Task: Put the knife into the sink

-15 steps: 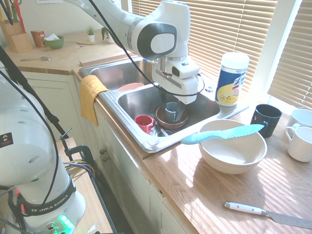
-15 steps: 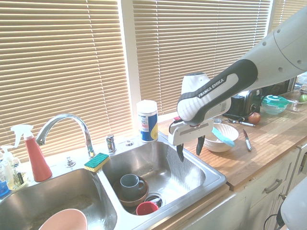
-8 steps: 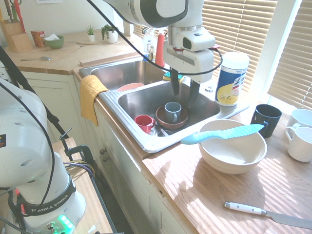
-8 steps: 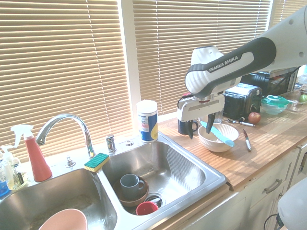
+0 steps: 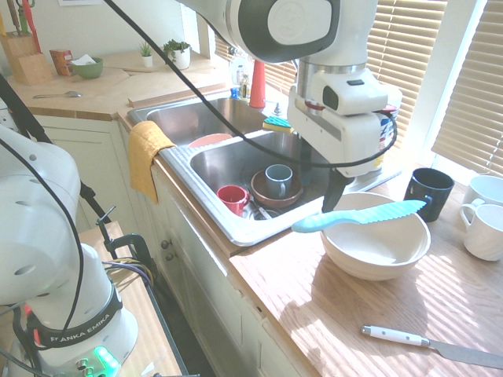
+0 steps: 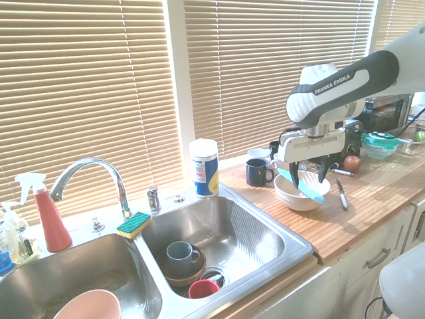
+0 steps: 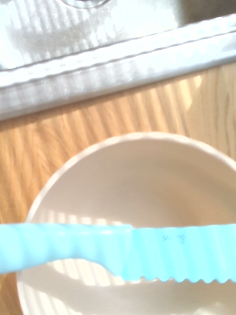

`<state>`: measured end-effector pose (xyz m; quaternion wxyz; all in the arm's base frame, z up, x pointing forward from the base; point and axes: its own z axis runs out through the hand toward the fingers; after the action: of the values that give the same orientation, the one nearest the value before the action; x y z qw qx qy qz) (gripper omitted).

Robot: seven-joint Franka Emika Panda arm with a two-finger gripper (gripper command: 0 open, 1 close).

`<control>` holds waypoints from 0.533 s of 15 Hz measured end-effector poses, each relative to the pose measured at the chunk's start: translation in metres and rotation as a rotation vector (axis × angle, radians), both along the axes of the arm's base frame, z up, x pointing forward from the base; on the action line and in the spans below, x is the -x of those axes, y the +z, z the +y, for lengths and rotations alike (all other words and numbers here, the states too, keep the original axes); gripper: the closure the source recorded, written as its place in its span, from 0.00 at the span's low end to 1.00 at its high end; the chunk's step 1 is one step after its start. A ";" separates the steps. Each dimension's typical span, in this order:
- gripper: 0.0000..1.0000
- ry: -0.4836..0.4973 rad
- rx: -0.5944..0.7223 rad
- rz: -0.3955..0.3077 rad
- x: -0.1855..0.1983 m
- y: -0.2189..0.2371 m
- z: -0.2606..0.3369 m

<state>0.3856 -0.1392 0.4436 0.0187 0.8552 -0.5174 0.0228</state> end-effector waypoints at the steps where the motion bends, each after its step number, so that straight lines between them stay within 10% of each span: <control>1: 0.00 -0.006 0.002 -0.004 0.001 -0.007 -0.005; 2: 0.00 -0.010 0.008 -0.012 0.001 -0.012 -0.008; 3: 1.00 -0.011 0.013 -0.025 -0.001 -0.015 -0.012; 8: 1.00 0.005 0.031 -0.076 -0.015 -0.033 -0.020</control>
<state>0.4002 -0.1591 0.4109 0.0121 0.8546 -0.5154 0.0630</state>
